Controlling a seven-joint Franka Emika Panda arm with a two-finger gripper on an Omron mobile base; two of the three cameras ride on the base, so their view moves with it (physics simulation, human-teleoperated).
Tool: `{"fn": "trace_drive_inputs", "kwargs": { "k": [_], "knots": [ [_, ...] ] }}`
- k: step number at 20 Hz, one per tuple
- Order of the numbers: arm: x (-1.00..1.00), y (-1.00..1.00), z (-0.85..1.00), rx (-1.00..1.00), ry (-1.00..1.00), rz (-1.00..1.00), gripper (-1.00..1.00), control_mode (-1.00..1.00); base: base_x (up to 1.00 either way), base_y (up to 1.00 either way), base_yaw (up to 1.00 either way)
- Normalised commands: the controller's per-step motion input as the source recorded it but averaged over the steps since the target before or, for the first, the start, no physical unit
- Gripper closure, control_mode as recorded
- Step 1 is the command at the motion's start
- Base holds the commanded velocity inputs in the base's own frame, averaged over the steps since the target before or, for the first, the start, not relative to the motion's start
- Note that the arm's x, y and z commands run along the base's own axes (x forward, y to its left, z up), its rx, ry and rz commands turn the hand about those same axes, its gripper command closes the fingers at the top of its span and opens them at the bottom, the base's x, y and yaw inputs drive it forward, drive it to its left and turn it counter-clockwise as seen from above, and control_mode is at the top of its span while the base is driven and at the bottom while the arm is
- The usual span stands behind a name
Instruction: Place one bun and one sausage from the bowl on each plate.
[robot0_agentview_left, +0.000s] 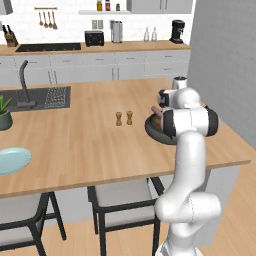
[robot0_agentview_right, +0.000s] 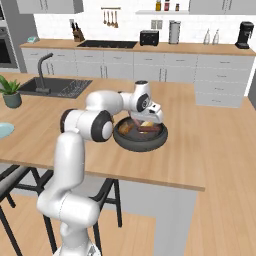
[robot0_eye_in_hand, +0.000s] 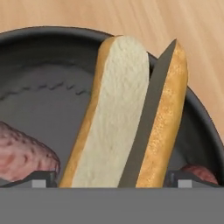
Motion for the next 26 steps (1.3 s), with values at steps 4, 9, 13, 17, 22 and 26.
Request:
{"fn": "trace_drive_inputs", "kwargs": {
  "k": [4, 9, 13, 17, 22, 26],
  "knots": [
    [-0.01, 0.0, -0.76, -0.01, -0.05, 0.08, -1.0, -1.0, 0.0, 0.0, 0.0],
    [-0.18, 0.0, -0.57, -0.01, -0.1, 0.08, 1.0, -1.0, 0.0, 0.0, 0.0],
    [-0.22, 0.08, 0.08, 0.0, -0.1, 0.01, 1.0, -1.0, 0.0, 0.0, 0.0],
    [-0.42, 0.34, 0.91, -0.07, -0.15, 0.0, 1.0, -1.0, 0.0, 0.0, 0.0],
    [-0.77, 0.24, 0.98, -0.01, -0.03, 0.0, 1.0, -1.0, 0.0, 0.0, 0.0],
    [-0.9, 0.02, 0.96, 0.0, 0.05, 0.0, 1.0, -1.0, 0.0, 0.0, 0.0]
  ]
}}
